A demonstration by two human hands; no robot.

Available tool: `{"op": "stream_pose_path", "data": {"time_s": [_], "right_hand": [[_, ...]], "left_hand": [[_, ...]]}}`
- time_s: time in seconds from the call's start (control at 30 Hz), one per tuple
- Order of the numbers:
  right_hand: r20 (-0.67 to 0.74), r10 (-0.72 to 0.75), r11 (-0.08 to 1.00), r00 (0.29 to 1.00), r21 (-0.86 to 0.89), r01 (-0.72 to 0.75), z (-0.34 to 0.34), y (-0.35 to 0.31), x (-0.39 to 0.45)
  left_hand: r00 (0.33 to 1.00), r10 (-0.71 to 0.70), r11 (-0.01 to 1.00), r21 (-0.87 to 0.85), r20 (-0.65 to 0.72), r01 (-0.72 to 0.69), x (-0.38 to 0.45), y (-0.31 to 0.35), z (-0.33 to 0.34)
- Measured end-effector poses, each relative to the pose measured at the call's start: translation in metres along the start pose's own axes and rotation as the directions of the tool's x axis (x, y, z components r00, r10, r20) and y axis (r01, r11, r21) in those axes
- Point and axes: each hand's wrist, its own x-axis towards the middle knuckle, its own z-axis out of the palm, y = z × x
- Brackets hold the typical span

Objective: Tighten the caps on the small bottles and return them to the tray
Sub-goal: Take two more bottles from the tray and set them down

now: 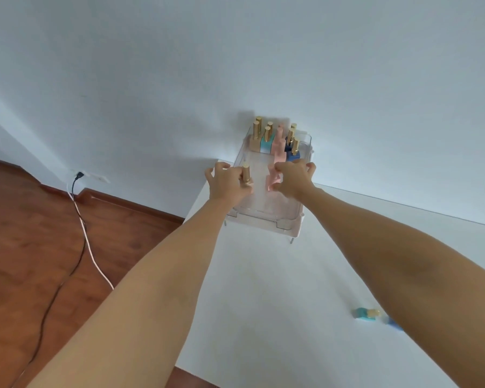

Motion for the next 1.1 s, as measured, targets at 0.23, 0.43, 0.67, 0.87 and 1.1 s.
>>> {"op": "stream_pose_path", "data": {"time_s": [0.23,0.43,0.67,0.87,1.1], "right_hand": [[-0.021,0.058,0.998,0.998,-0.007,-0.058,0.005,0.001,0.002],[-0.078,0.059,0.997,0.995,0.057,-0.054,-0.006,0.015,-0.011],[-0.198,0.065,0.98,0.978,0.195,-0.026,-0.057,0.043,-0.051],[-0.171,-0.005,0.948,0.985,0.313,0.059,-0.093,0.083,-0.119],[-0.098,0.08,0.906,0.992,0.423,-0.031,-0.078,0.149,-0.217]], "left_hand": [[0.999,-0.01,0.998,0.061,0.033,0.008,0.006,-0.003,0.006],[0.999,-0.008,1.0,0.011,-0.042,0.008,0.001,0.011,-0.004],[0.992,0.058,0.998,-0.03,-0.115,-0.062,-0.014,0.061,-0.023],[0.981,0.179,0.958,-0.214,-0.07,-0.19,-0.054,0.108,-0.013],[0.946,0.322,0.911,-0.286,0.04,-0.298,-0.135,0.153,0.041]]}}
